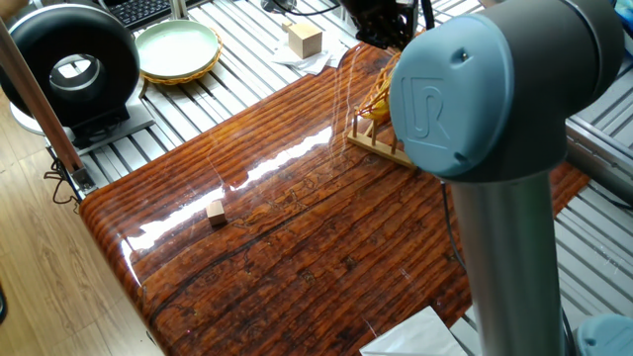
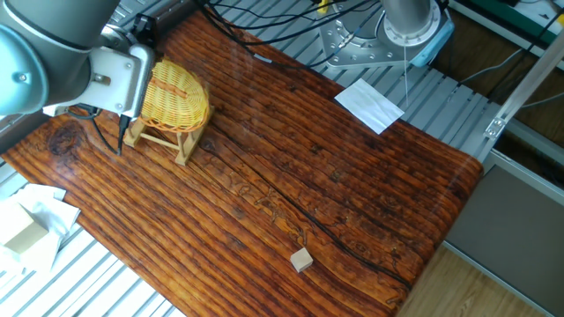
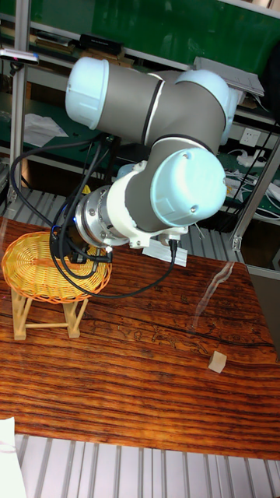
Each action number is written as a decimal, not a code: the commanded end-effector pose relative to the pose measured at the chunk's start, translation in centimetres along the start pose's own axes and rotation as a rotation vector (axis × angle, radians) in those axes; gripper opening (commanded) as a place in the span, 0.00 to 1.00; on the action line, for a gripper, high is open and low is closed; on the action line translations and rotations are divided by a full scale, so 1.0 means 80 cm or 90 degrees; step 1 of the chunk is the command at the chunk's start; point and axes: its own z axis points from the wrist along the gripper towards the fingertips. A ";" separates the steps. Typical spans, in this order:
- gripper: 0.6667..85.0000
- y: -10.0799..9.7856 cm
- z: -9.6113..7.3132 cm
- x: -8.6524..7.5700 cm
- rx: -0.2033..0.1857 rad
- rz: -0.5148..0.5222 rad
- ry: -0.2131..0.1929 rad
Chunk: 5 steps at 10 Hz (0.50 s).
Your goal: Put the dish on the dish rack
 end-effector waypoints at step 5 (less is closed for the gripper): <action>0.00 0.009 -0.011 0.004 -0.019 0.001 0.014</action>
